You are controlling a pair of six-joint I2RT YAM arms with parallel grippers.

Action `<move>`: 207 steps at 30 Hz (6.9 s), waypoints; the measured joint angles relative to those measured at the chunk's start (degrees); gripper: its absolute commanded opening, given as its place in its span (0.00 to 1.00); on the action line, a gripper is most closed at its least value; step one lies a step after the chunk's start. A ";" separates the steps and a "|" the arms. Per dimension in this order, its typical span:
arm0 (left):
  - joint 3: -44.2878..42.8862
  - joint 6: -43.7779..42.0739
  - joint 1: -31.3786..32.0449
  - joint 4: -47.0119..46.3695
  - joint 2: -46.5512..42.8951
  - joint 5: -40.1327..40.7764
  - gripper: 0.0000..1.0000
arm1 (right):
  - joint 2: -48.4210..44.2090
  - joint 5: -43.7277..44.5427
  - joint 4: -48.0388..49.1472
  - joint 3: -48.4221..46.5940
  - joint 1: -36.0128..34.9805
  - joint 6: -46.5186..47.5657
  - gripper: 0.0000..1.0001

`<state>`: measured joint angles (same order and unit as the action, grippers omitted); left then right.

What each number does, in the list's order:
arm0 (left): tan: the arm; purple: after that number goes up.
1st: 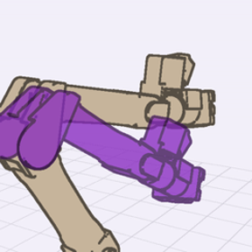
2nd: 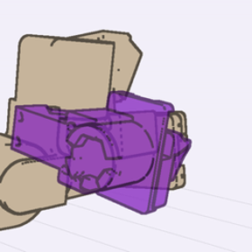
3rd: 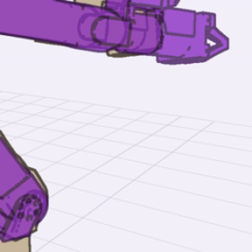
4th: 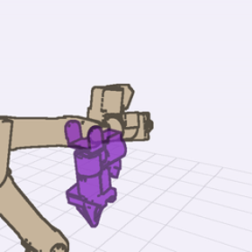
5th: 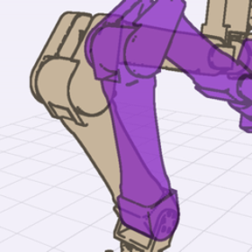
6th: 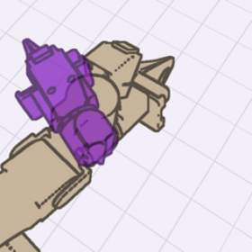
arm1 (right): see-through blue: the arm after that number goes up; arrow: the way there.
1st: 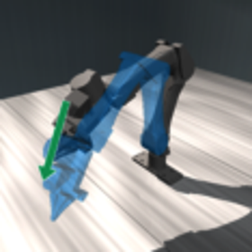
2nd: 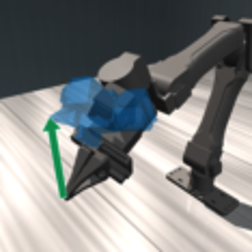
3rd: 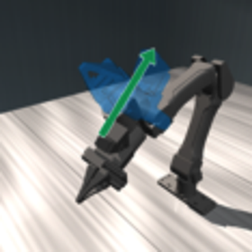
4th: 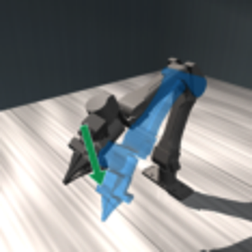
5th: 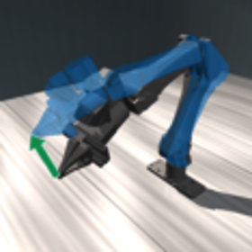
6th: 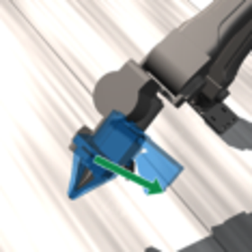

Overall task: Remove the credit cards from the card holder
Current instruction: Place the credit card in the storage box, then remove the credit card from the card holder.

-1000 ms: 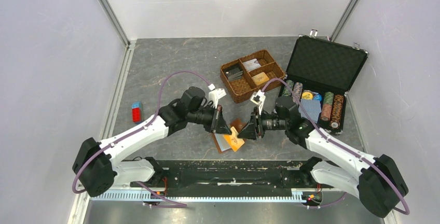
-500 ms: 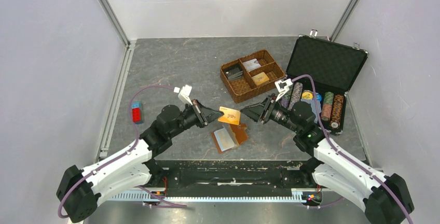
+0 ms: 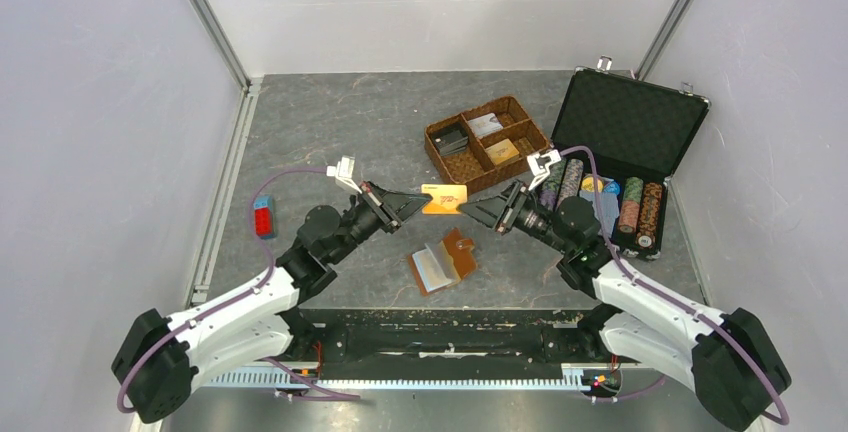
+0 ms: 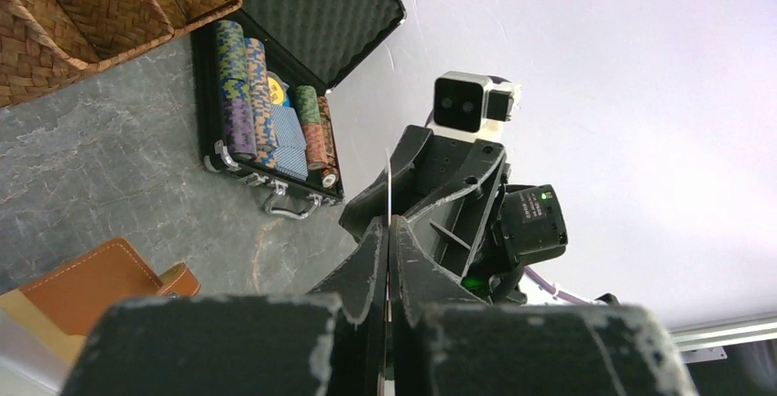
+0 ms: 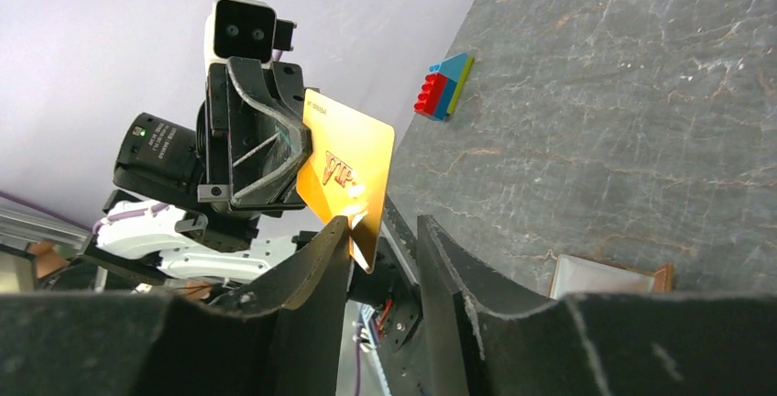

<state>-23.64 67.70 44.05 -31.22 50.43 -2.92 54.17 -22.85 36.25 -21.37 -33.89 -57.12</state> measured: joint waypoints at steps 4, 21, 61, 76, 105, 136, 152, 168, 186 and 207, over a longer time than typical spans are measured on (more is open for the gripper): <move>0.61 0.55 0.00 -1.62 0.63 0.09 0.02 | 0.81 -0.13 2.16 1.22 0.00 -1.90 0.17; -2.38 -5.16 -0.11 15.19 -3.19 1.11 1.00 | 4.50 -4.00 -13.55 -14.67 13.57 13.29 0.00; -23.56 -47.25 -0.11 71.25 -9.46 23.45 1.00 | 49.42 -5.95 -67.14 -61.77 30.69 55.65 0.00; -23.56 -47.25 -0.11 71.52 -8.59 23.93 1.00 | 53.27 -11.21 -61.66 -61.18 30.69 54.97 0.00; -23.56 -47.28 -0.11 71.58 -7.87 24.09 1.00 | 58.29 -11.65 -56.41 -59.34 30.69 52.09 0.22; -23.56 -47.30 -0.11 71.60 -9.31 23.96 1.00 | 47.47 2.16 -60.13 -60.02 26.73 45.00 0.33; -23.56 -47.30 -0.11 72.26 -15.54 29.83 1.00 | 21.20 13.73 -48.30 -31.01 -10.88 35.39 0.40; -23.21 -47.28 -0.11 72.24 -23.41 37.20 1.00 | 29.97 24.24 -43.93 -28.13 -29.38 30.56 0.59; -23.17 -47.28 -0.11 72.24 -23.32 37.42 1.00 | 38.82 39.54 -50.47 -30.27 -34.67 32.30 0.68; -23.12 -44.39 -0.11 72.50 -20.09 35.15 1.00 | 38.73 43.12 -49.35 -29.51 -34.93 29.97 0.03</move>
<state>-46.76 23.31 43.94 41.28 30.35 32.23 92.90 20.27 -13.10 -50.87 -68.82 -27.16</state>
